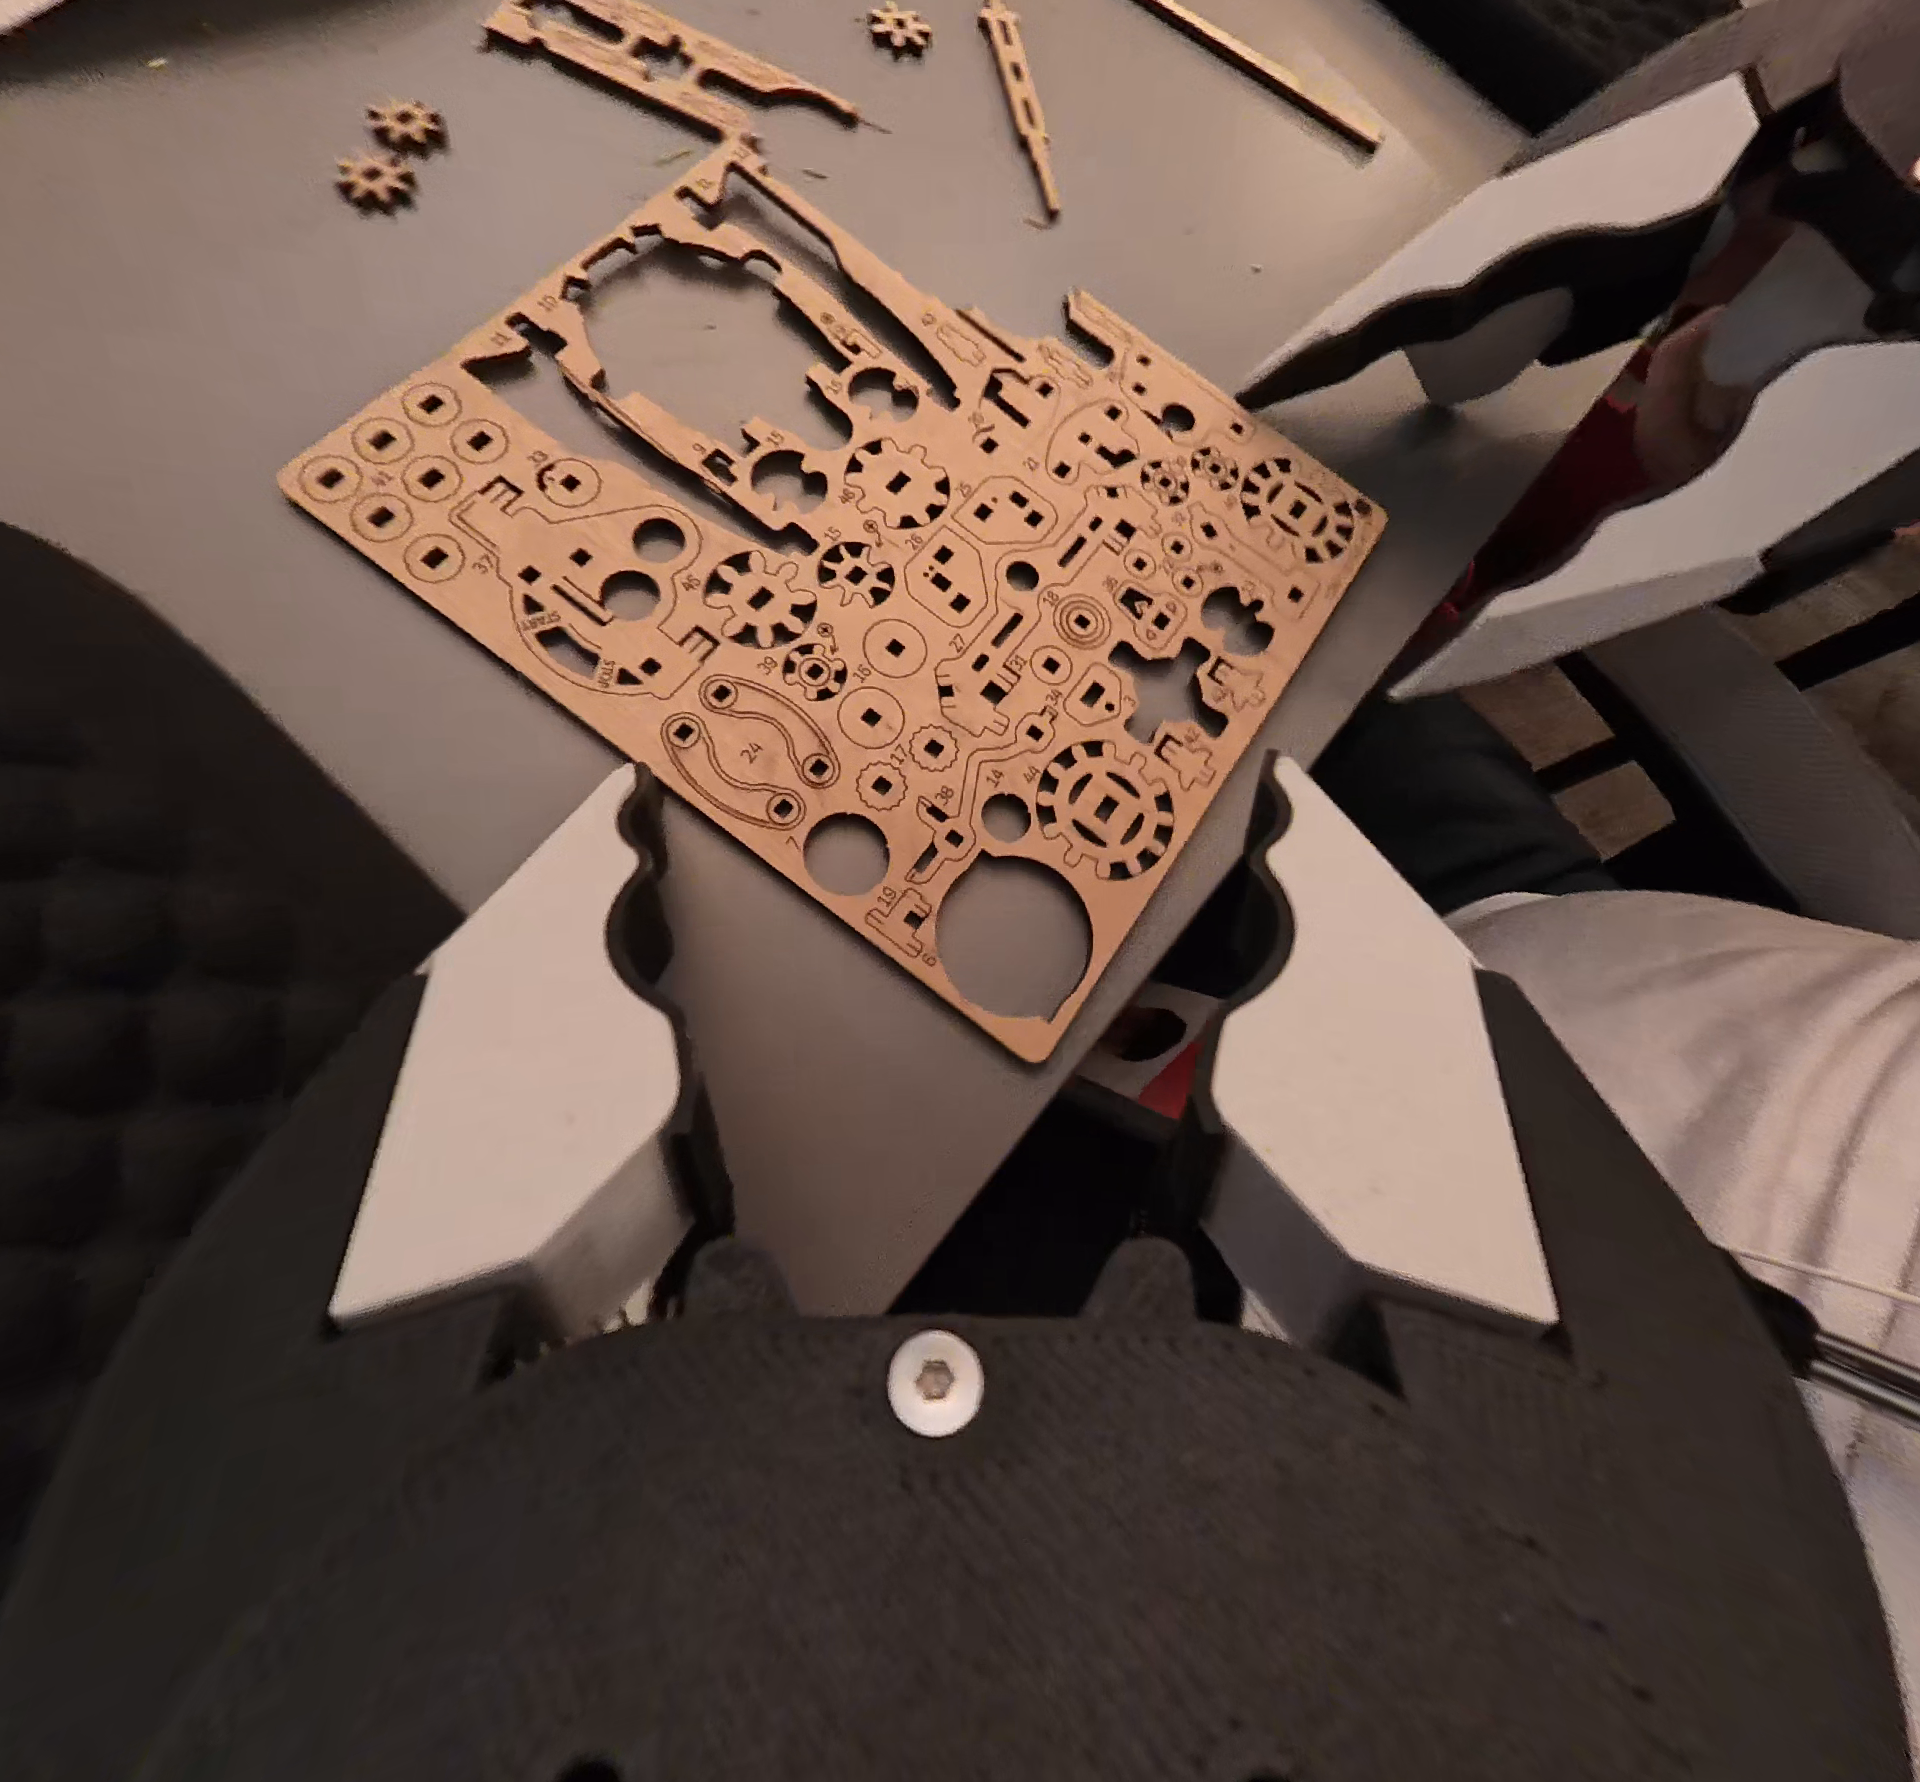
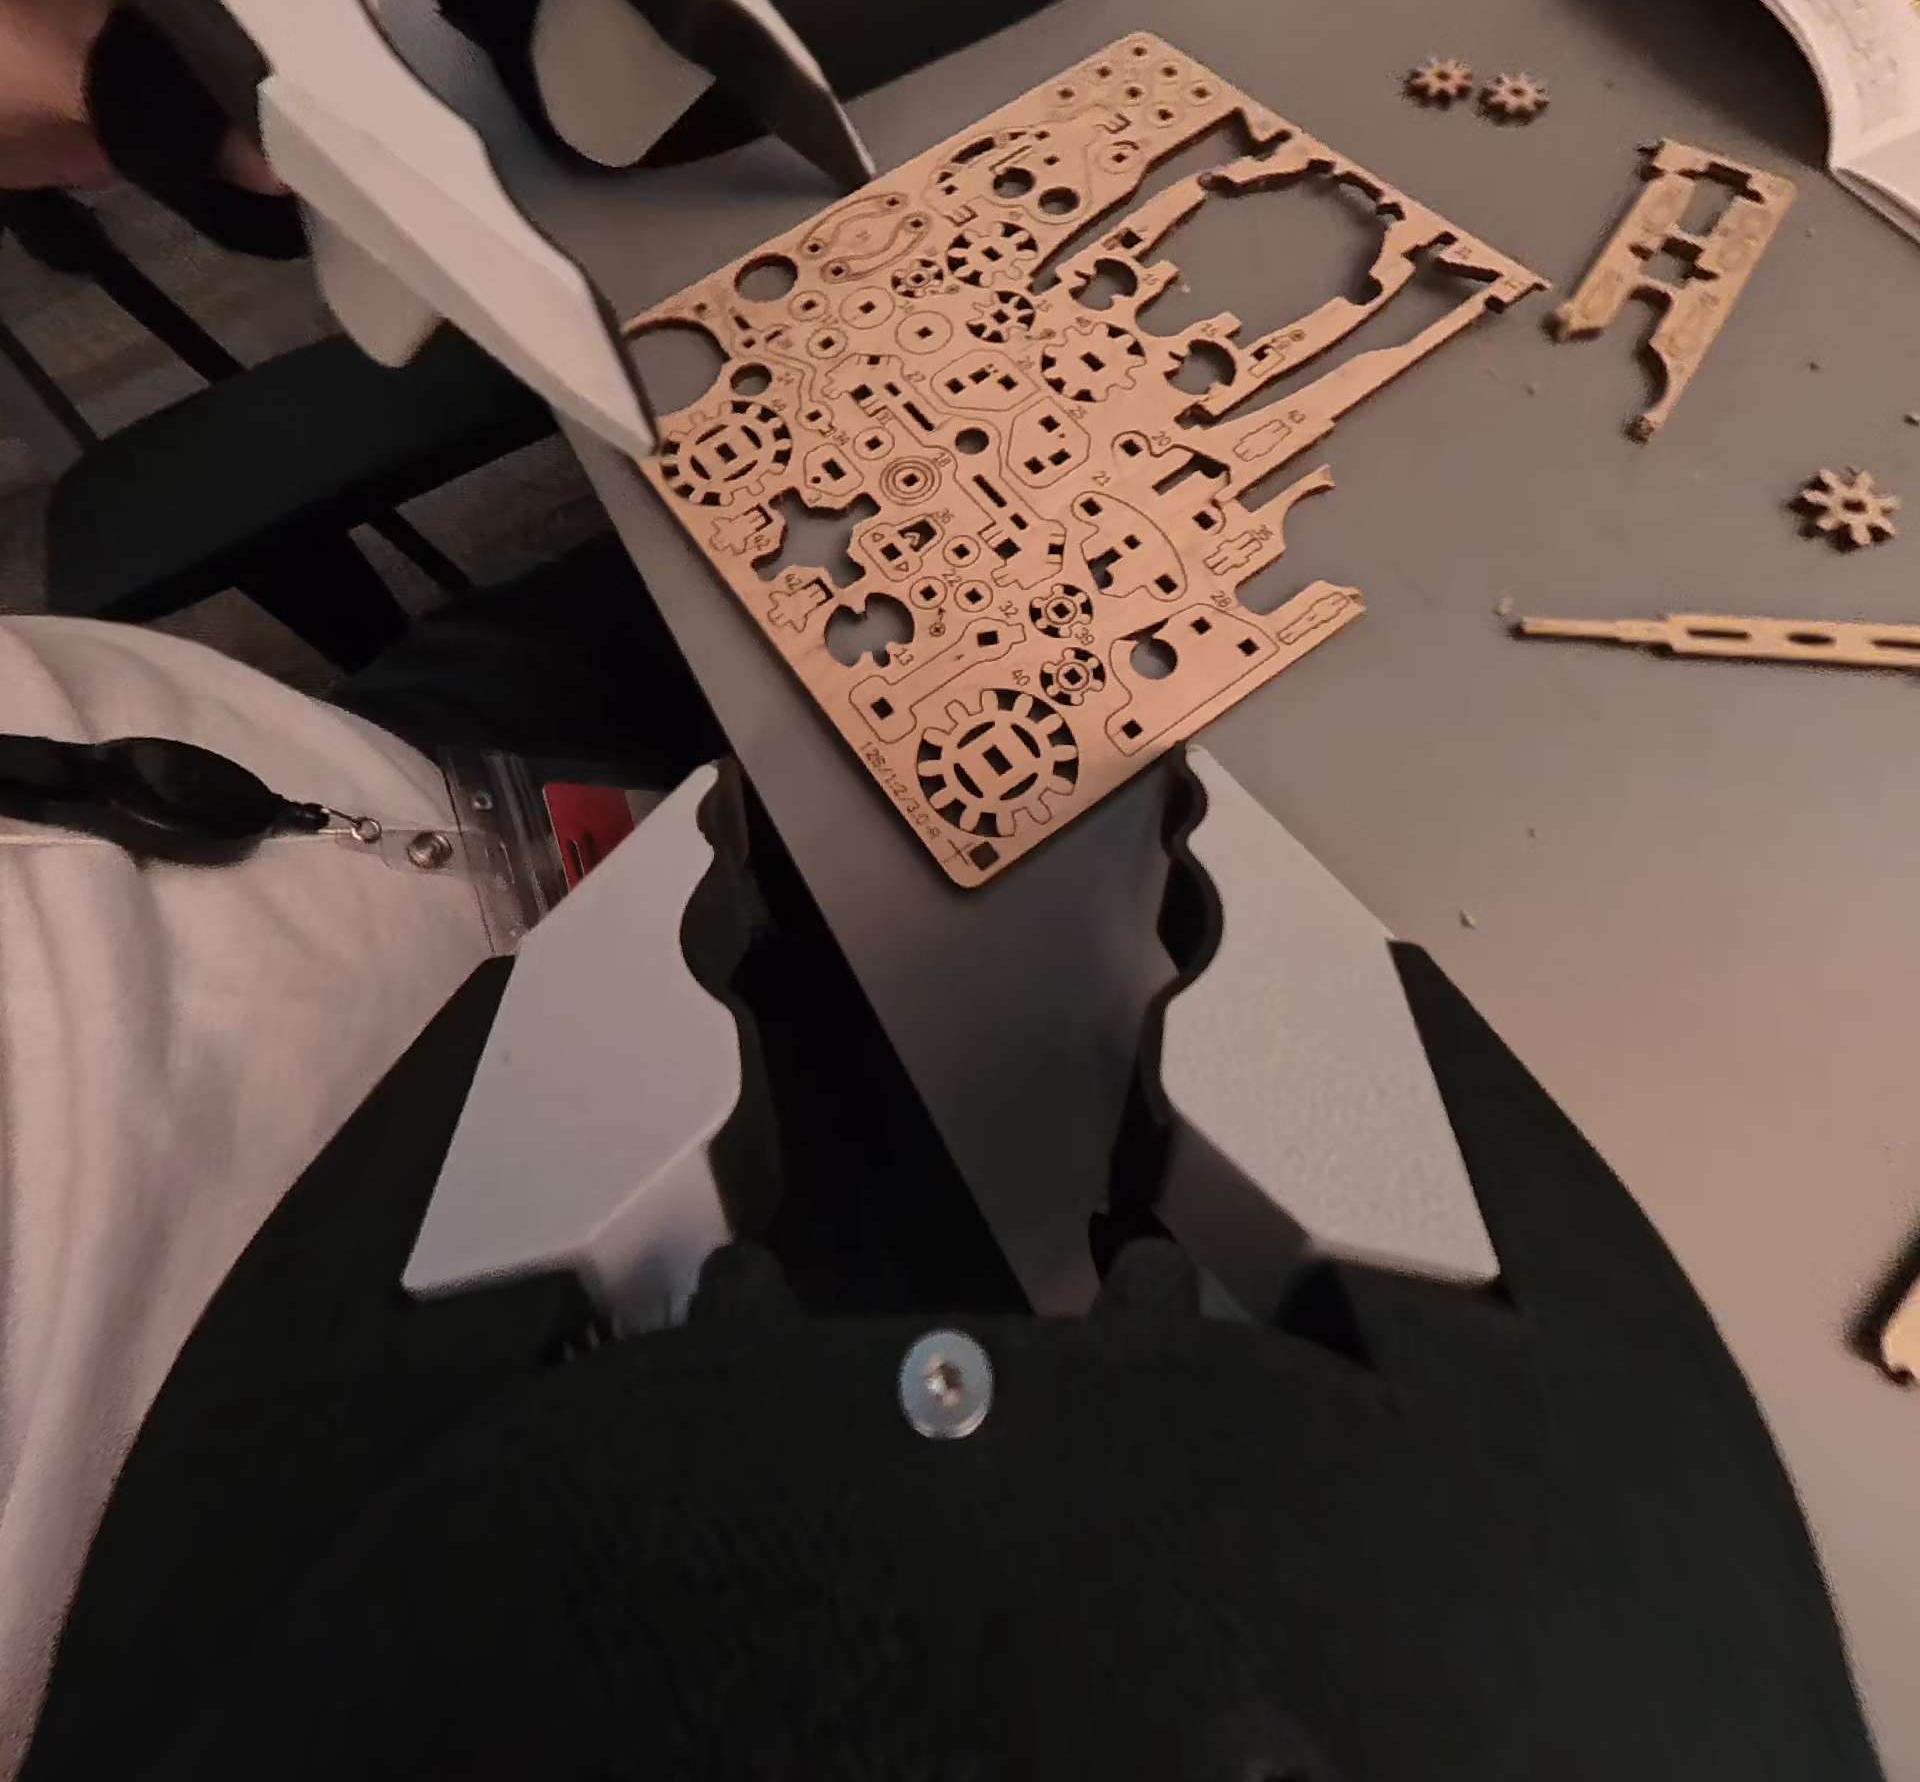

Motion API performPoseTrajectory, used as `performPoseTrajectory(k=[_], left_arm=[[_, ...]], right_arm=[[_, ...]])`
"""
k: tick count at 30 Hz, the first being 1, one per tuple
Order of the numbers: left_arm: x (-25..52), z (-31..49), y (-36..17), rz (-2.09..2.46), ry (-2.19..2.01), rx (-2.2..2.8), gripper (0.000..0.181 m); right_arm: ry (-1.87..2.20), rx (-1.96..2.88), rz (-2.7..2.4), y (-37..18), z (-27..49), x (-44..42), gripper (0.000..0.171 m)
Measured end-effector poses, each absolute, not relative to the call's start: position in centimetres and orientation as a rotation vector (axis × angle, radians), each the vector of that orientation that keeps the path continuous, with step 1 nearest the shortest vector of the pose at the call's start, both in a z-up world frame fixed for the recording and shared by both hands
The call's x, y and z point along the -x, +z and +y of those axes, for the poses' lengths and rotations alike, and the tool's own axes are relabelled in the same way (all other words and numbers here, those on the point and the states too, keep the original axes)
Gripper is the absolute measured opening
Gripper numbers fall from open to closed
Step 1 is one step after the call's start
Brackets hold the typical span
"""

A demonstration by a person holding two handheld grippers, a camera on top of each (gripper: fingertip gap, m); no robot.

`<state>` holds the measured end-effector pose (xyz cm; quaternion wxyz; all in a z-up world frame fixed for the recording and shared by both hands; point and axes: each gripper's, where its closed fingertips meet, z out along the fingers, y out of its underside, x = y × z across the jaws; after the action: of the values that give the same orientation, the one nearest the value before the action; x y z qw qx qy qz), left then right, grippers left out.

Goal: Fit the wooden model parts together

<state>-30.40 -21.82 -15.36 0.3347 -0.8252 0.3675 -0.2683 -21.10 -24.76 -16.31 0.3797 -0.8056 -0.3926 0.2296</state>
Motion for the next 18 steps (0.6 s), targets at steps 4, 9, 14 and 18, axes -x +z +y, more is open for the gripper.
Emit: performPoseTrajectory(k=[4,9,14,18], left_arm=[[30.7,-21.1,-14.9,0.904,-0.765,2.161,0.11],[30.5,-21.0,-14.7,0.896,-0.794,2.171,0.113],[30.0,-21.0,-15.3,0.969,-0.686,2.178,0.121],[29.8,-20.7,-15.6,0.981,-0.644,2.177,0.12]], right_arm=[[0.516,2.081,-1.019,-16.5,-23.8,21.3,0.08],[0.55,2.113,-0.983,-16.4,-23.5,21.2,0.08],[0.58,2.096,-0.958,-16.3,-23.8,21.0,0.081],[0.609,2.092,-0.934,-16.1,-23.7,20.9,0.08]])
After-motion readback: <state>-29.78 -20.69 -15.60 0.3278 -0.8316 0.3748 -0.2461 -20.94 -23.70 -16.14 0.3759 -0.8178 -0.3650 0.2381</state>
